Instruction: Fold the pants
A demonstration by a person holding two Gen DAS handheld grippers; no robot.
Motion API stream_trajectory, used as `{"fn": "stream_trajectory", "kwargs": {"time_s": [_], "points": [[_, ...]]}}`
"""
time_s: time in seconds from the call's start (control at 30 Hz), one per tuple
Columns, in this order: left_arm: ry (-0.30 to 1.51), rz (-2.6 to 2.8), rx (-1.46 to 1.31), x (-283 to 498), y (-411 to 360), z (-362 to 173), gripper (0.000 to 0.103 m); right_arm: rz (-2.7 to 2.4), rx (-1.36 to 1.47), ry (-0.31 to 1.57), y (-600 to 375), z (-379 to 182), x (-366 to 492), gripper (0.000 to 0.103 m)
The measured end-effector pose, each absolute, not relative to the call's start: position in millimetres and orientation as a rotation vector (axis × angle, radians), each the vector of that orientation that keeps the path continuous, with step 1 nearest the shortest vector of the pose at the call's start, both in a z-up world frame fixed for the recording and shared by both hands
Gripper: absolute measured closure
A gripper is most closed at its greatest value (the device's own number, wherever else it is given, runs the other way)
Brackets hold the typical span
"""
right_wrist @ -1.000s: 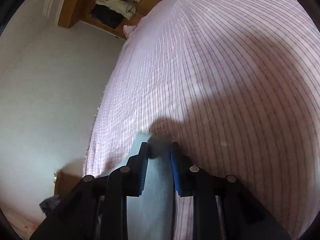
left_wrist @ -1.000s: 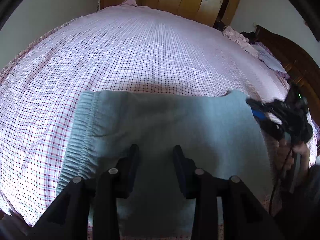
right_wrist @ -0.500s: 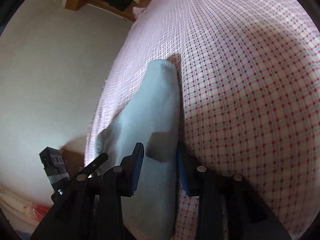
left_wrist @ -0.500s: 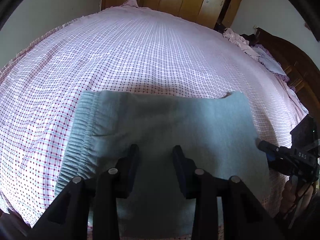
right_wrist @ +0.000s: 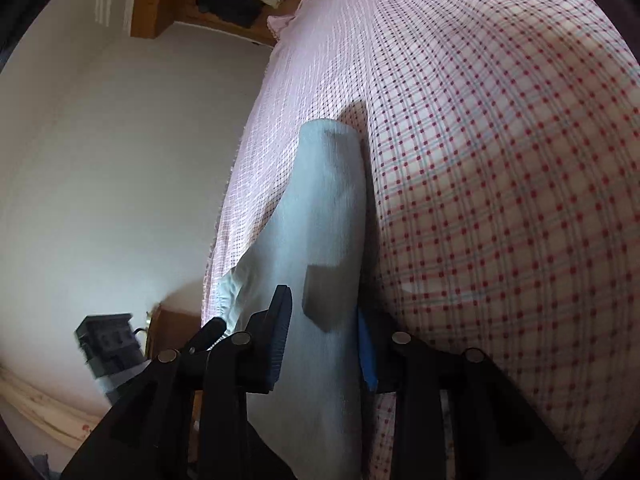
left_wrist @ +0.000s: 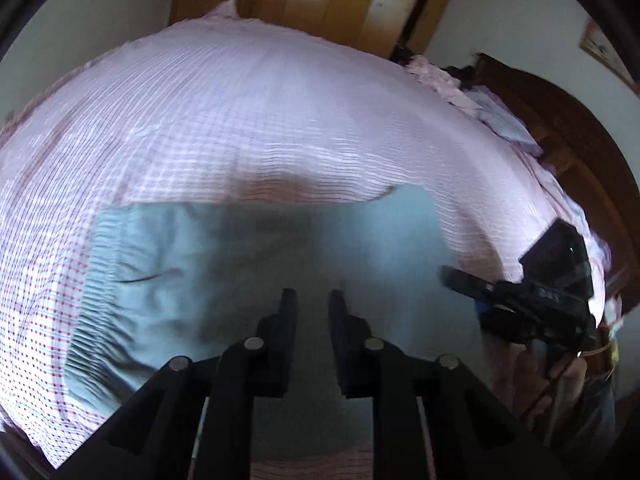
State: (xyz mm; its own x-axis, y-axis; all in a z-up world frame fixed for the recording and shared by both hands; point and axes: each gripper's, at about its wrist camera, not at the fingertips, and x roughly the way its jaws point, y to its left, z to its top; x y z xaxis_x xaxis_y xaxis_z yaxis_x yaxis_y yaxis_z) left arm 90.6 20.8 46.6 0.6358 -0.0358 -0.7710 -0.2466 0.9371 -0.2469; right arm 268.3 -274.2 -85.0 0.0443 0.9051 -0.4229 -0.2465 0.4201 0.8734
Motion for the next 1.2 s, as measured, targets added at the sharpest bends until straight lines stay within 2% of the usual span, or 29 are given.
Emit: {"fn": "stream_trajectory", "kwargs": {"time_s": [0.03,0.1,0.33,0.47,0.53,0.63,0.93,1.2], "points": [[0.877,0.113,-0.338,91.8,13.0,46.1,0.086,0.971,0.694,1.205,-273.1,-85.7,267.4,0.094],[0.885,0.087,-0.336,95.1,0.7,41.6,0.086,0.950,0.698,1.184,-272.3,-82.5,259.8,0.097],[0.910,0.154,-0.283,105.4,-24.3,13.1,0.091,0.898,0.557,1.114,-265.9,-54.4,242.6,0.098],[0.848,0.242,-0.288,96.4,-21.8,21.4,0.091,0.880,0.495,1.098,-255.7,-44.3,238.6,0.098],[0.932,0.220,-0.364,107.9,-15.3,-0.2,0.092,0.882,0.485,1.092,-242.5,-38.6,239.2,0.098],[0.926,0.193,-0.349,111.3,-14.1,-5.5,0.092,0.896,0.424,1.061,-217.1,-11.6,234.7,0.099],[0.848,0.156,-0.545,63.0,51.6,30.8,0.092,0.878,0.152,0.965,-154.2,58.4,207.8,0.099],[0.807,0.237,-0.629,18.7,110.6,33.0,0.091,0.764,-0.047,0.965,-87.1,79.9,190.8,0.099]]}}
